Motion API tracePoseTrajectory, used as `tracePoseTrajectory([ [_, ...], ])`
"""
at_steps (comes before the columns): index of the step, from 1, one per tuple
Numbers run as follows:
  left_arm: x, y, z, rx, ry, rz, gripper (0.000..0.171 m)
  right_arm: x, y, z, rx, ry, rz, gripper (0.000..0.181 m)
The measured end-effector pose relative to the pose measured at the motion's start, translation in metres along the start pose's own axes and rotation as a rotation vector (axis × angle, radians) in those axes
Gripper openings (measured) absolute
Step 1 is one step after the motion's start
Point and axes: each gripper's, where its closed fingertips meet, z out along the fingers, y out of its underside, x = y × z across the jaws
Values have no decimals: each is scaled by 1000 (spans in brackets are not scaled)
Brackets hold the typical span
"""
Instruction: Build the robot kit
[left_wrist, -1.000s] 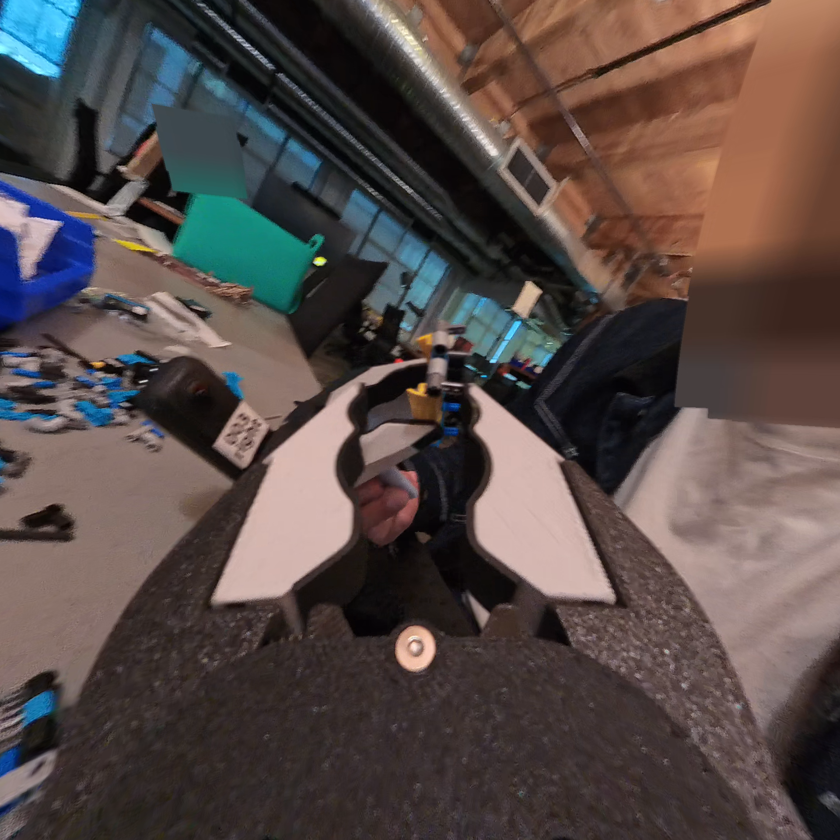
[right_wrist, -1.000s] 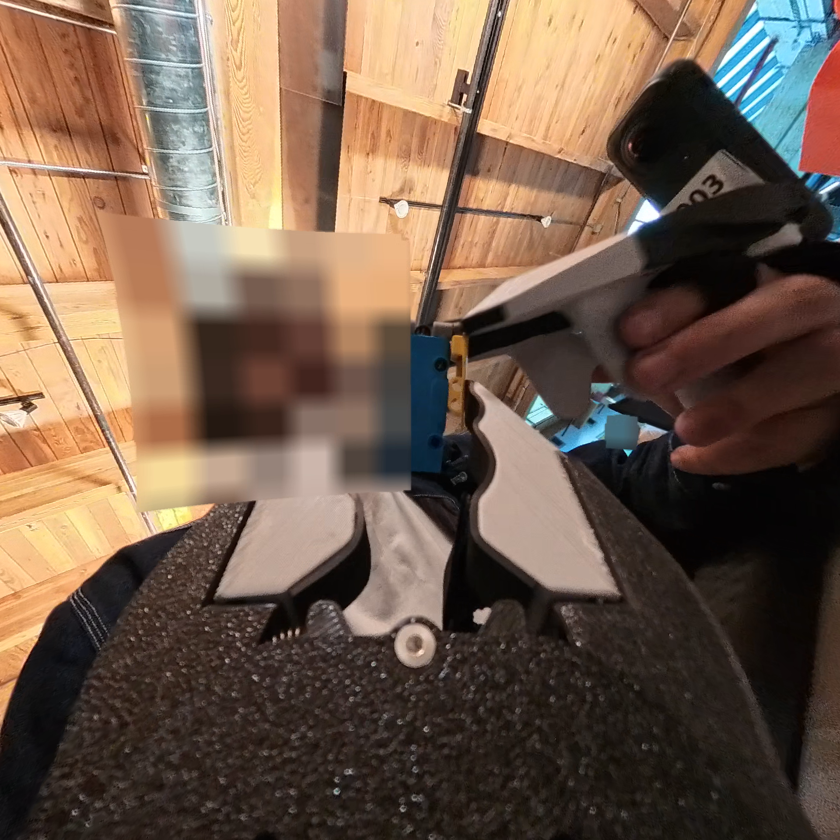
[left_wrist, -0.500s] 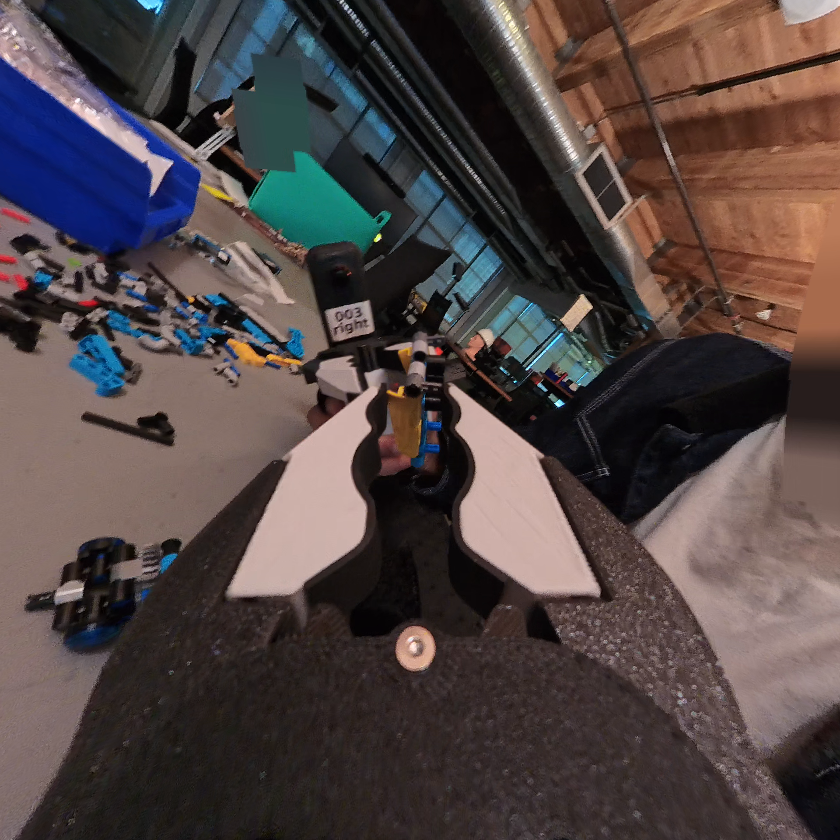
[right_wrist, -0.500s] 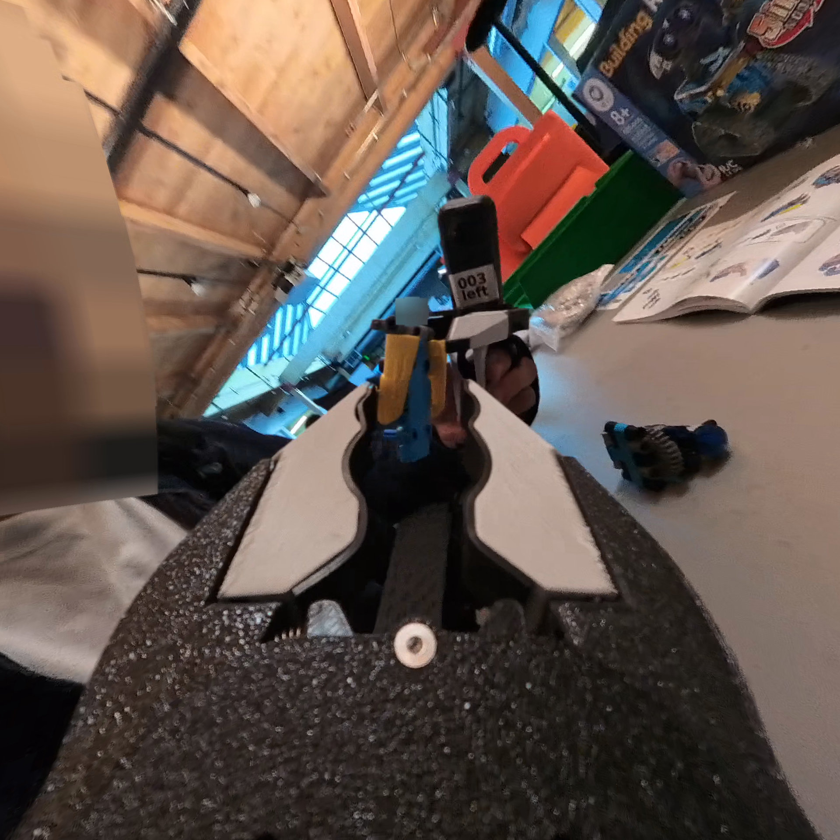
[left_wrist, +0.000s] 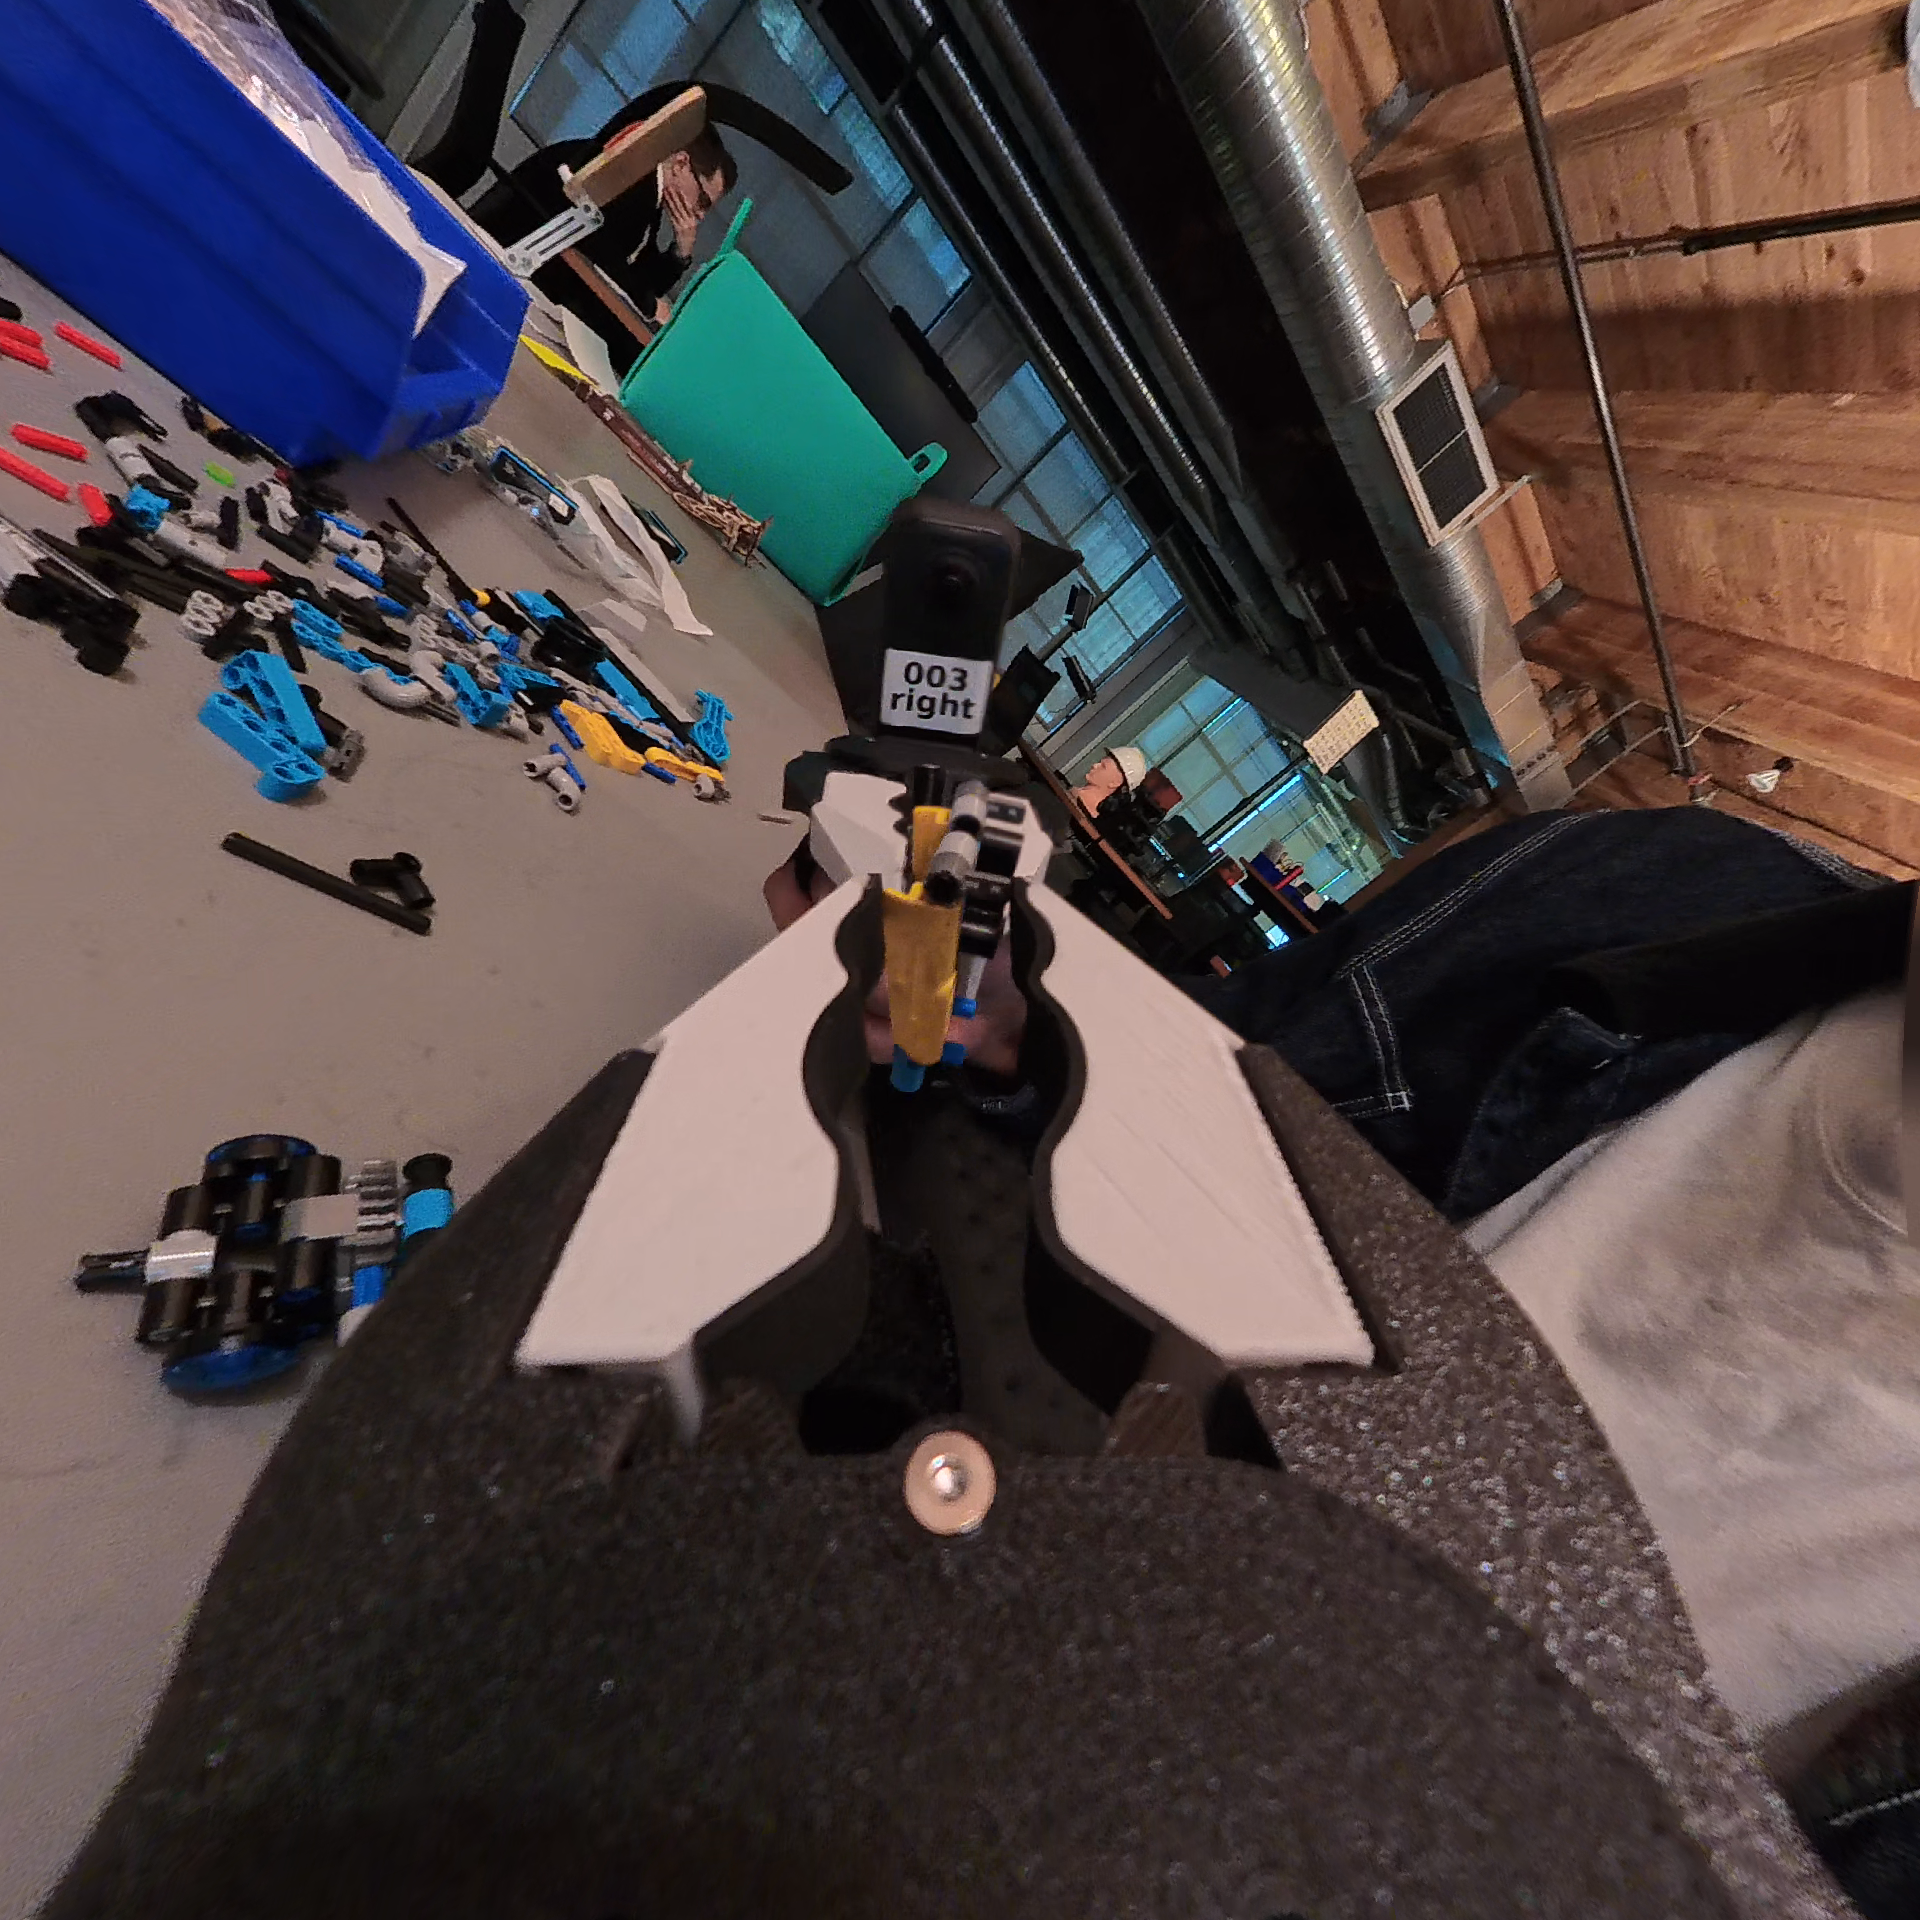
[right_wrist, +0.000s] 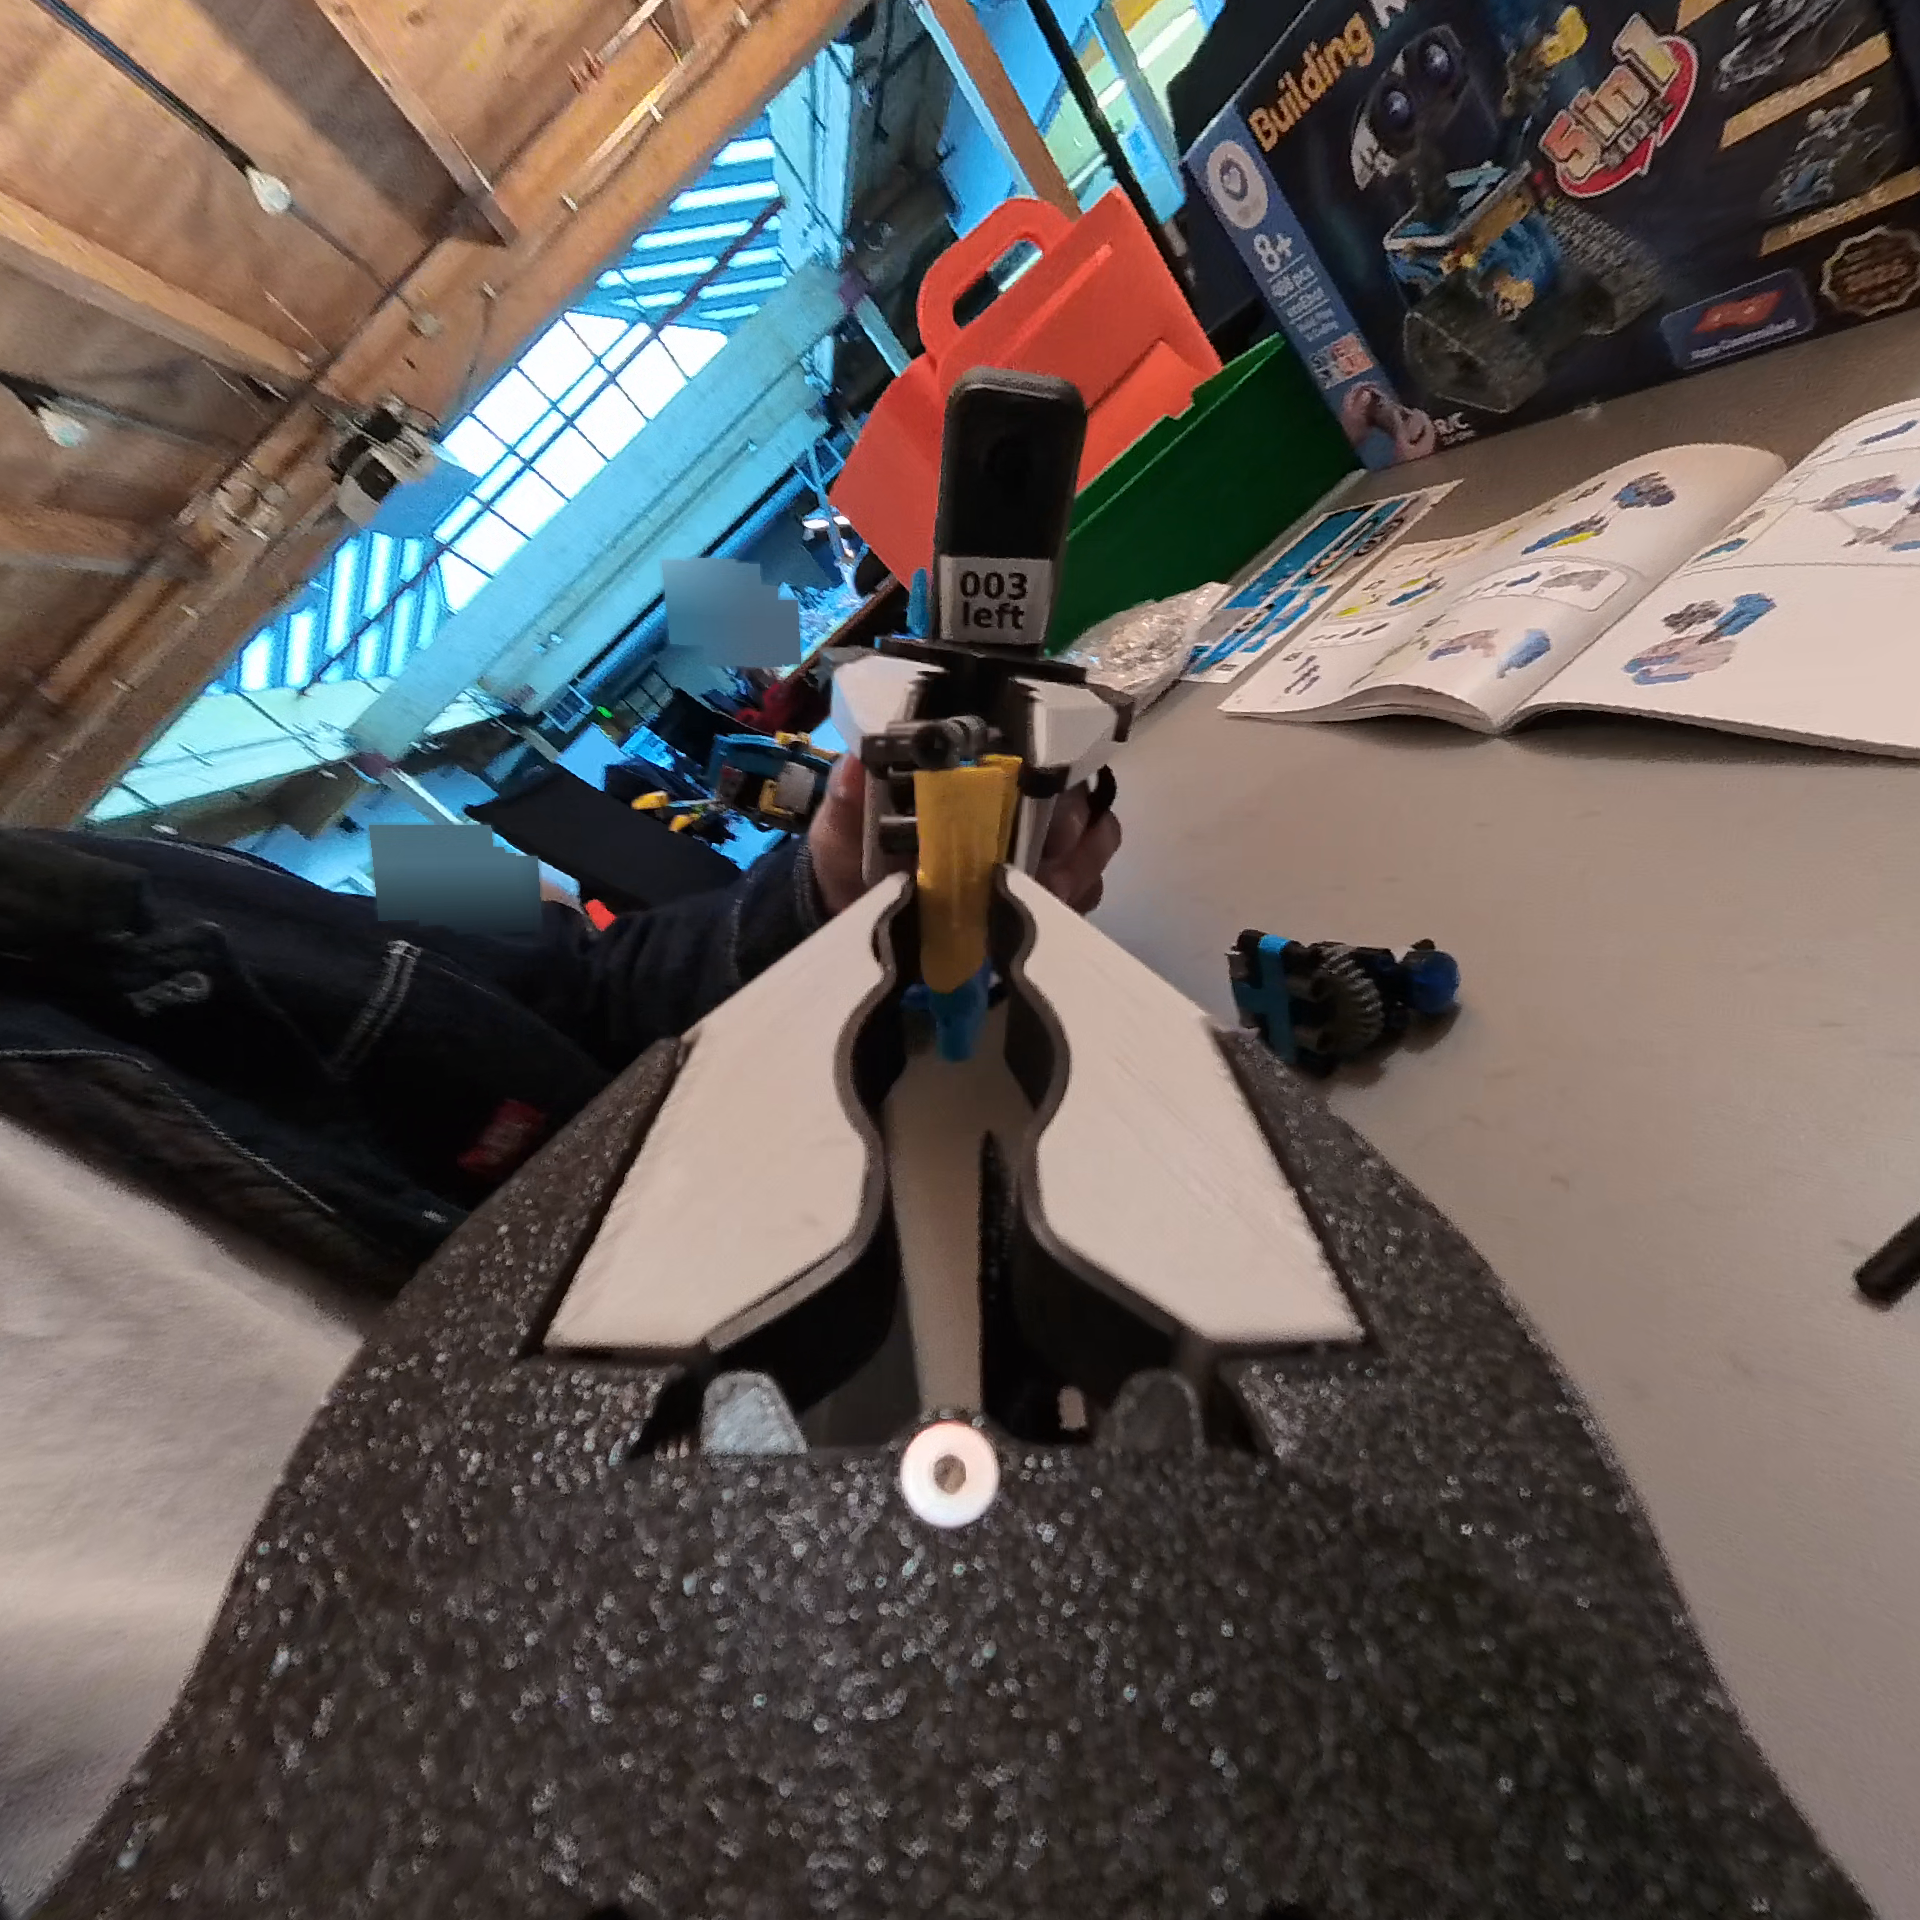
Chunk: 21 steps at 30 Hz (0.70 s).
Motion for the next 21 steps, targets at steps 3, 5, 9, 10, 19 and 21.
tracePoseTrajectory([
  [3, -2, -6, -4, 25, -10, 18, 31, -5, -5, -3, 38, -72, 86, 12],
  [5, -2, -7, -7, 21, -15, 41, 35, -7, -11, -6, 75, -108, 130, 12],
  [9, 8, 7, 5, -42, 21, 85, 32, -5, -11, -7, 78, -90, 118, 12],
  [10, 6, 10, 7, -51, 4, 98, 27, -7, -9, -5, 70, -101, 119, 12],
  [19, 5, 11, 11, -31, -76, 284, 12, -12, -12, -6, 111, -167, 202, 13],
  [21, 6, 11, 12, -30, -87, 316, 12, -13, -13, -7, 115, -180, 213, 12],
])
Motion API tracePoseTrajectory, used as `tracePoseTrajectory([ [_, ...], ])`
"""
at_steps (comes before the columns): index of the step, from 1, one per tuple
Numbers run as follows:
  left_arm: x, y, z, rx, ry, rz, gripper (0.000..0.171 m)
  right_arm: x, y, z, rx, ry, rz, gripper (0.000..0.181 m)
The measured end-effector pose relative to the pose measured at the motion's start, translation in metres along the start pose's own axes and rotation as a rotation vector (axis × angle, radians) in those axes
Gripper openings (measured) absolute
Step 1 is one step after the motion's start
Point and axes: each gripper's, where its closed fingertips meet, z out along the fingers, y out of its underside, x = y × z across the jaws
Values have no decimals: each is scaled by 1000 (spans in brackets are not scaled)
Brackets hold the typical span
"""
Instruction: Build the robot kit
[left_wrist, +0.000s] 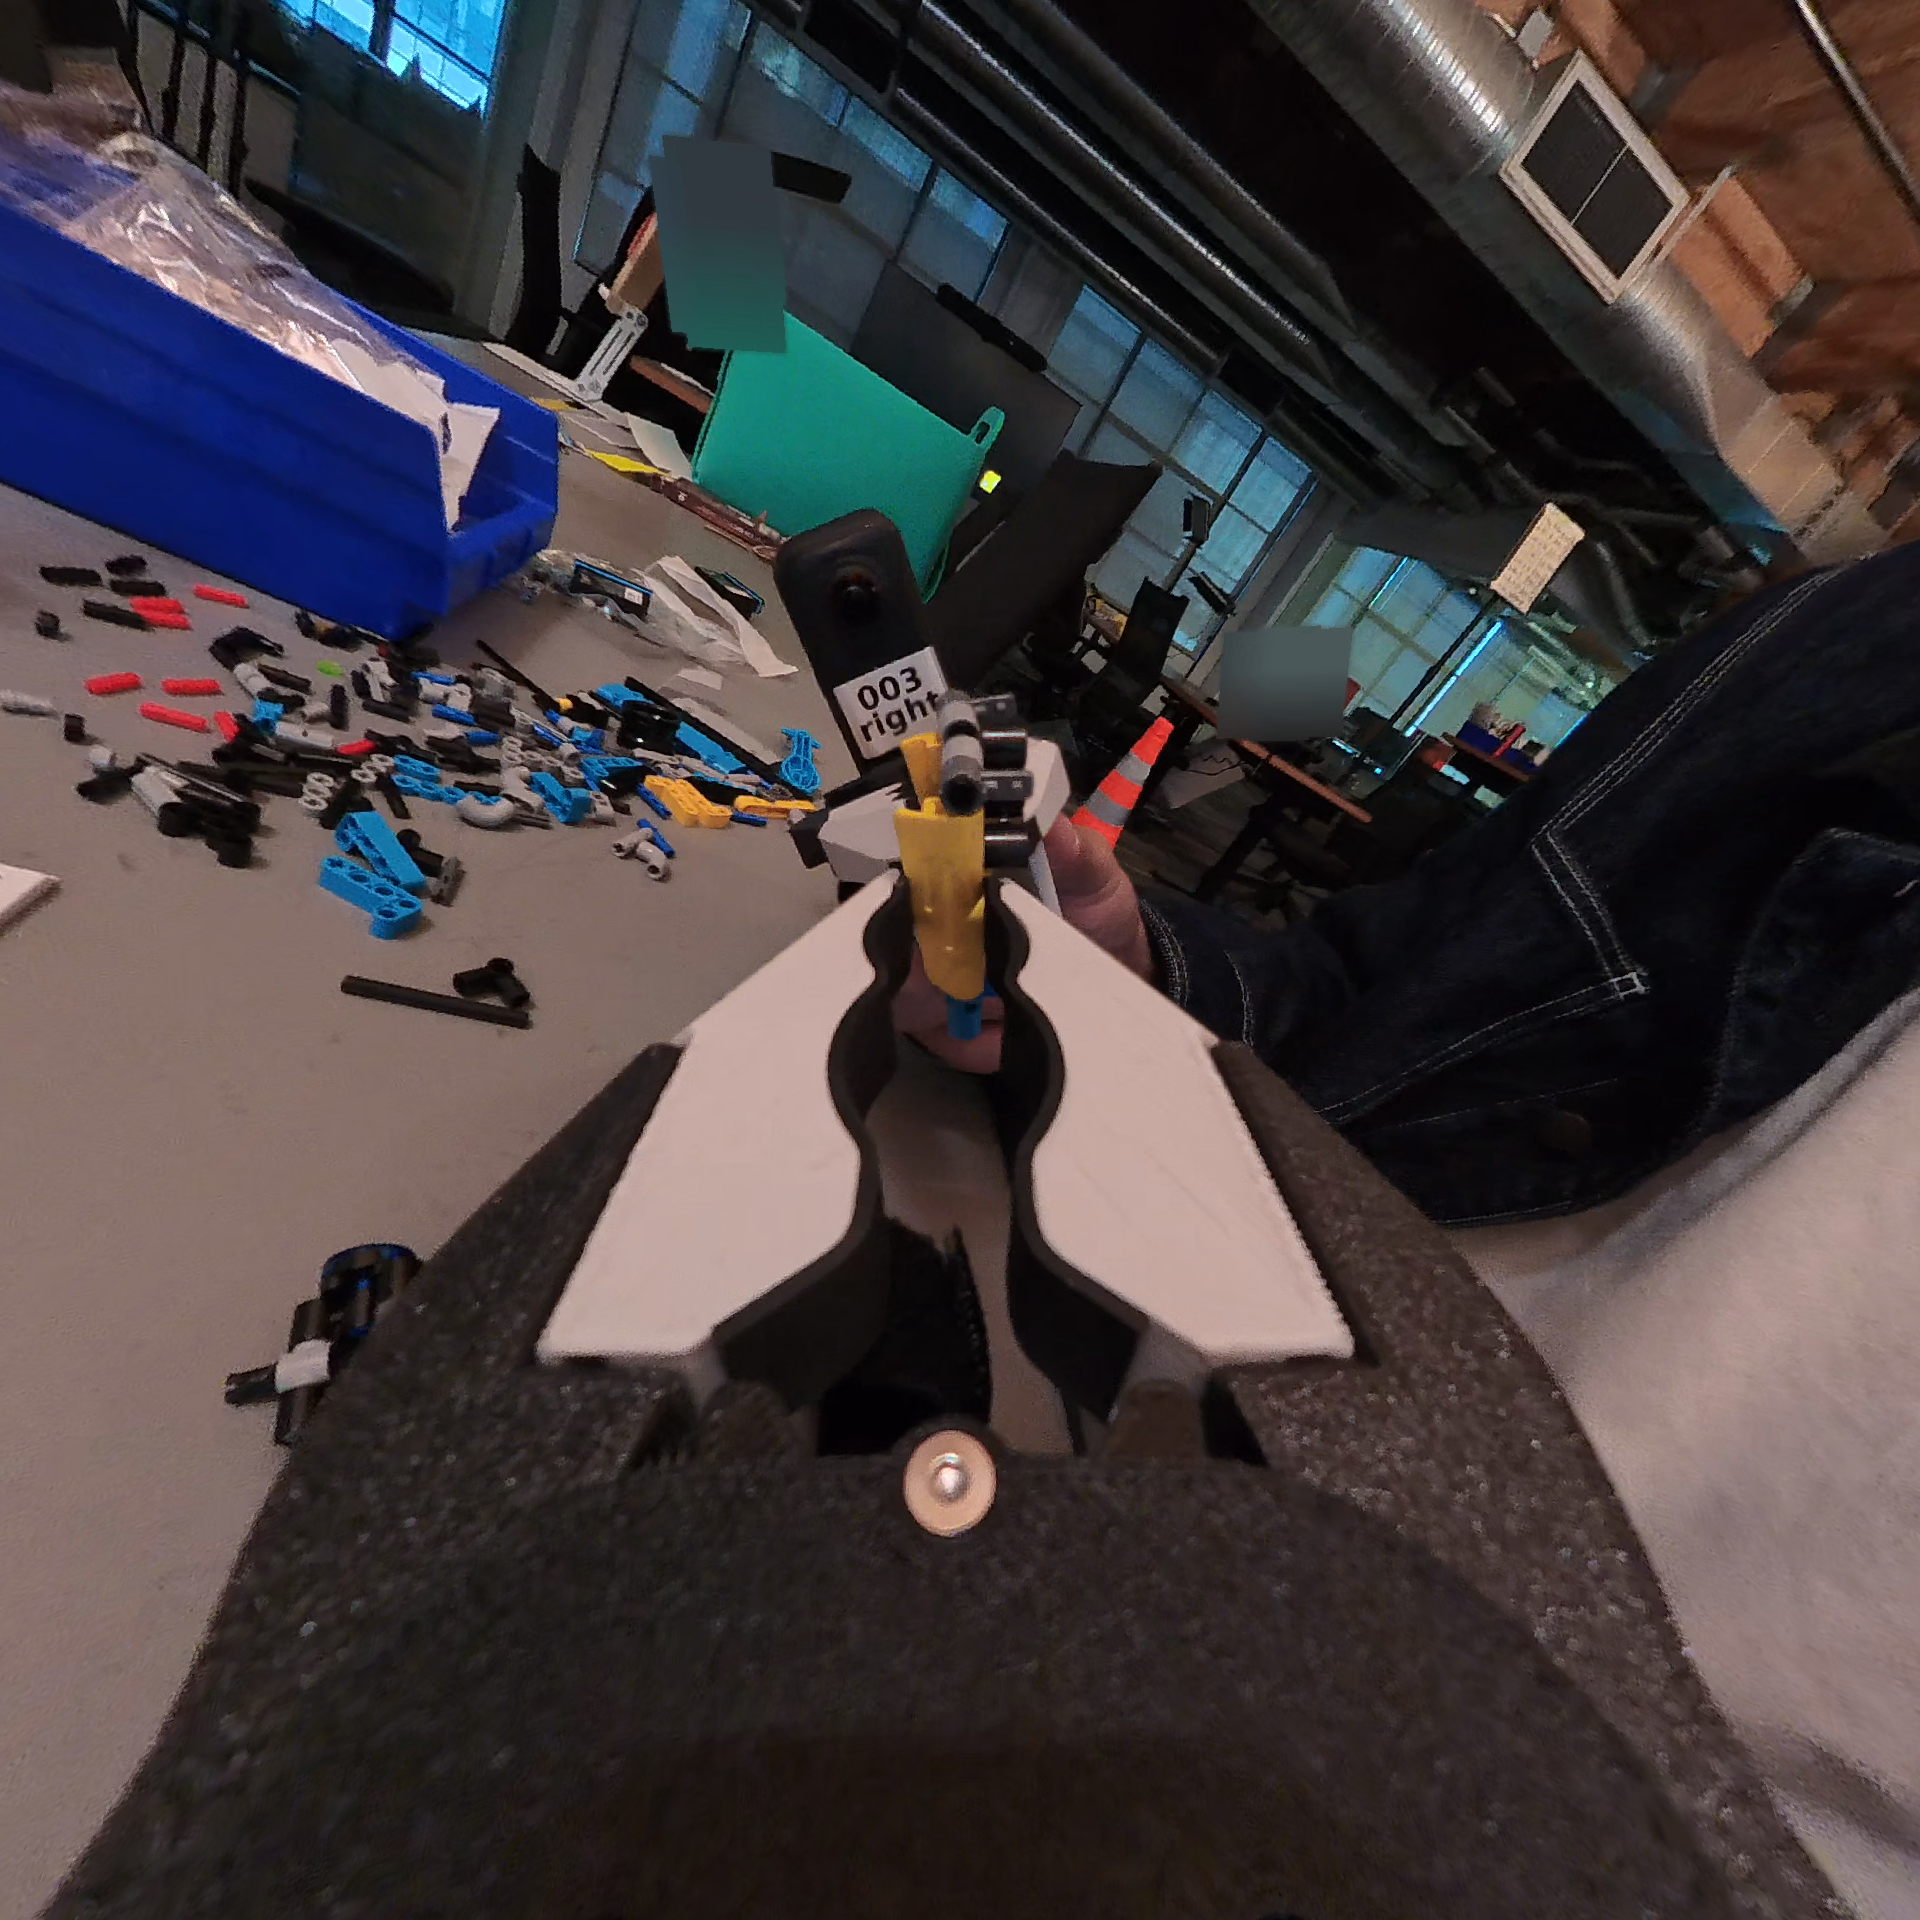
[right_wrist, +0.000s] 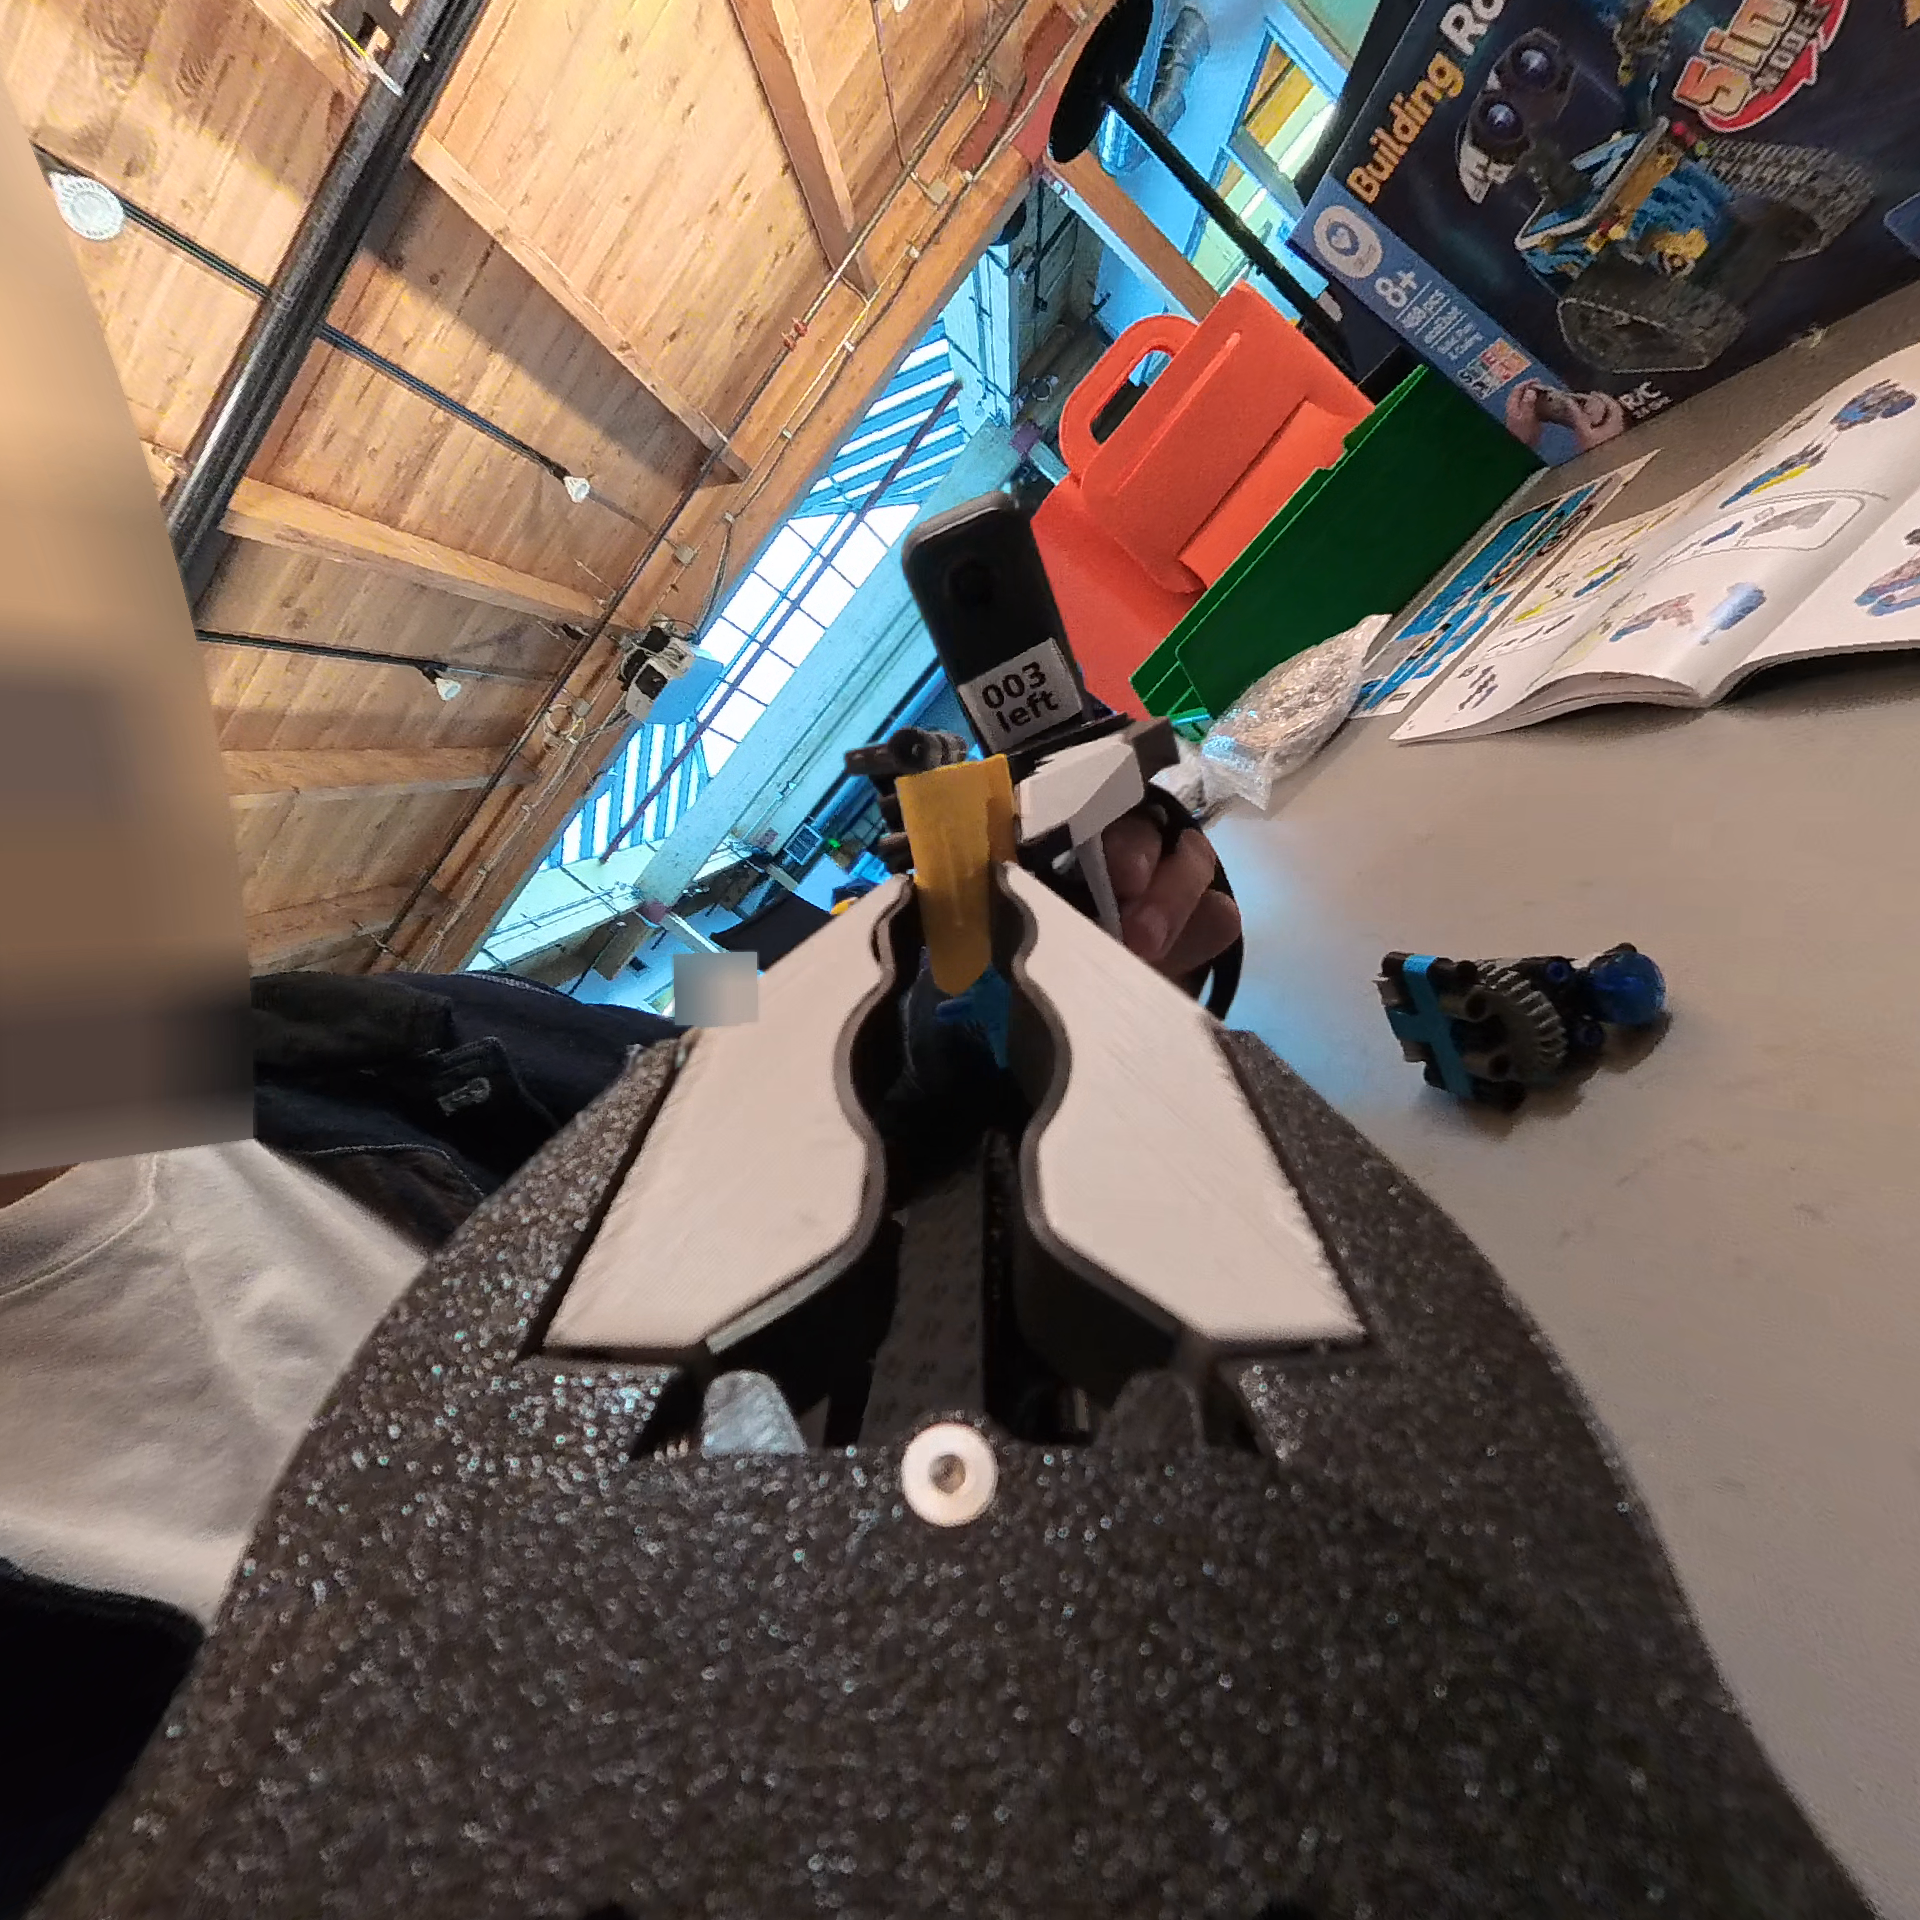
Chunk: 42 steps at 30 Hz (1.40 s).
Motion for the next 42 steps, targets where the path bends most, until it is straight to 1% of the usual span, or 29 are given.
tracePoseTrajectory([
  [2, 0, 0, 0, -3, -3, -6, 12, 1, 0, 0, 3, 1, 6, 12],
  [6, -2, -2, -1, 17, 35, -132, 12, 2, -4, 0, 6, 52, -74, 13],
  [8, -1, -10, -4, 68, 75, -199, 12, -1, -15, -5, 56, 80, -151, 30],
  [9, -1, -13, -6, 93, 90, -230, 12, -2, -21, -8, 86, 109, -200, 34],
  [11, -4, -16, -8, 125, 98, -287, 12, -4, -32, -14, 128, 193, -342, 40],
  [13, -10, -13, -7, 121, 91, -364, 12, -15, -37, -15, 122, 292, -590, 41],
  [14, -13, -10, -7, 120, 90, -404, 12, -20, -36, -13, 83, 339, -729, 40],
  [16, -13, -11, -8, 145, 130, -476, 12, -23, -28, -10, -82, 437, -954, 38],
  [17, -12, -15, -10, 175, 158, -507, 12, -23, -27, -9, -153, 472, -1030, 45],
  [18, -10, -22, -13, 220, 194, -529, 12, -22, -32, -11, -172, 520, -1075, 53],
  [19, -9, -28, -16, 265, 226, -548, 12, -23, -39, -13, -146, 543, -1089, 52],
  [20, -9, -33, -19, 301, 245, -559, 12, -23, -46, -14, -105, 545, -1055, 49],
  [21, -9, -37, -22, 332, 252, -558, 12, -21, -50, -13, -65, 530, -984, 49],
  [23, -12, -44, -27, 398, 242, -535, 12, -13, -49, -6, 27, 530, -829, 48],
  [24, -13, -49, -30, 438, 234, -519, 12, -11, -42, 2, 67, 510, -765, 50],
  [25, -13, -52, -33, 467, 233, -506, 12, -8, -35, 11, 103, 488, -684, 48],
  [27, -11, -56, -36, 489, 244, -489, 12, 3, -24, 22, 169, 468, -496, 40],
  [28, -10, -58, -37, 503, 245, -479, 12, 7, -23, 25, 213, 446, -414, 40],
  [29, -8, -60, -38, 517, 246, -468, 12, 5, -24, 28, 269, 389, -342, 39],
  [31, -6, -62, -38, 534, 237, -446, 12, -2, -27, 33, 358, 263, -224, 29],
  [32, -6, -61, -37, 538, 231, -440, 12, -2, -28, 35, 389, 236, -187, 25],
  [34, -7, -60, -35, 552, 219, -442, 12, -4, -27, 41, 404, 215, -197, 20],
  [36, -9, -58, -34, 552, 197, -436, 12, -6, -33, 37, 443, 244, -258, 8],
  [39, -7, -58, -32, 541, 205, -439, 12, -9, -34, 35, 434, 271, -333, 8],
  [40, -10, -55, -31, 521, 180, -433, 12, -6, -34, 32, 418, 311, -364, 7],
  [42, -19, -48, -30, 440, 112, -415, 14, 2, -35, 25, 358, 390, -413, 8],
])
